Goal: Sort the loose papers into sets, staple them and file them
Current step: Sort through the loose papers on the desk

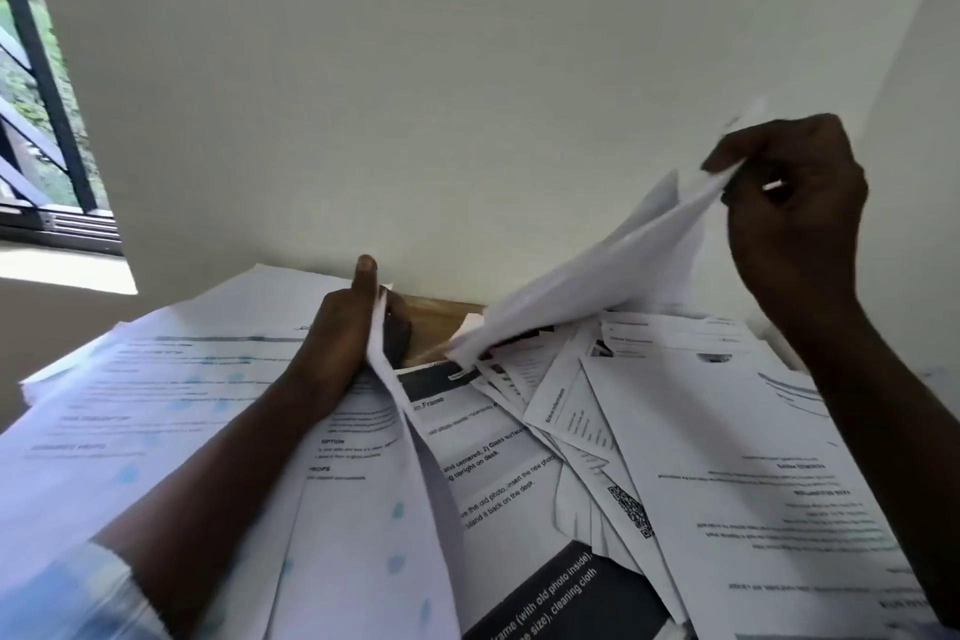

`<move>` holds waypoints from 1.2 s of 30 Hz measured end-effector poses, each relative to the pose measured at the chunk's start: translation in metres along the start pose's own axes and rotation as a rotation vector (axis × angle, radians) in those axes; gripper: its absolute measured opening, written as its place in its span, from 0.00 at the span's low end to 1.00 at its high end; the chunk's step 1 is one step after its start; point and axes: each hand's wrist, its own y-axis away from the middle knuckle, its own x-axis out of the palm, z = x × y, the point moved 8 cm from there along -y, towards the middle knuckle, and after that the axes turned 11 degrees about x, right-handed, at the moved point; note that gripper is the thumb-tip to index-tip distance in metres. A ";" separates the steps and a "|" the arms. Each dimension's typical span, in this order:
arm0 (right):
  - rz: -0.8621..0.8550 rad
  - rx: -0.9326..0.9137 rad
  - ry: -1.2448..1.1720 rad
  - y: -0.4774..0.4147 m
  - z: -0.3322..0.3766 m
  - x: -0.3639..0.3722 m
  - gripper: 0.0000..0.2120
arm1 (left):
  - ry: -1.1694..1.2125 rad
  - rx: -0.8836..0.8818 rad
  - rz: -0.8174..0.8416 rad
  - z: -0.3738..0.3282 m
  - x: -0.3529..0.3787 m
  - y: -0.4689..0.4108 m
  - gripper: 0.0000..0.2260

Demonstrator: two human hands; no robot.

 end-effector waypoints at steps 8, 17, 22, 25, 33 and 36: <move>0.113 0.319 -0.362 -0.010 -0.004 -0.006 0.19 | -0.319 0.181 0.065 -0.010 0.003 0.005 0.23; 0.142 0.095 -0.066 -0.062 0.049 -0.042 0.09 | -0.281 0.171 0.051 -0.007 0.008 0.004 0.20; 0.102 0.030 0.038 -0.070 0.075 -0.042 0.10 | -0.153 0.096 0.182 -0.003 0.015 0.004 0.09; 0.095 0.008 0.071 -0.063 0.087 -0.033 0.09 | -0.144 0.073 0.250 0.001 0.020 0.005 0.12; 0.287 0.007 0.157 -0.057 0.088 -0.004 0.10 | -0.294 0.156 0.278 0.002 0.019 0.005 0.09; 0.443 0.063 0.142 -0.049 0.085 0.019 0.10 | -0.350 0.186 0.296 0.000 0.020 0.004 0.09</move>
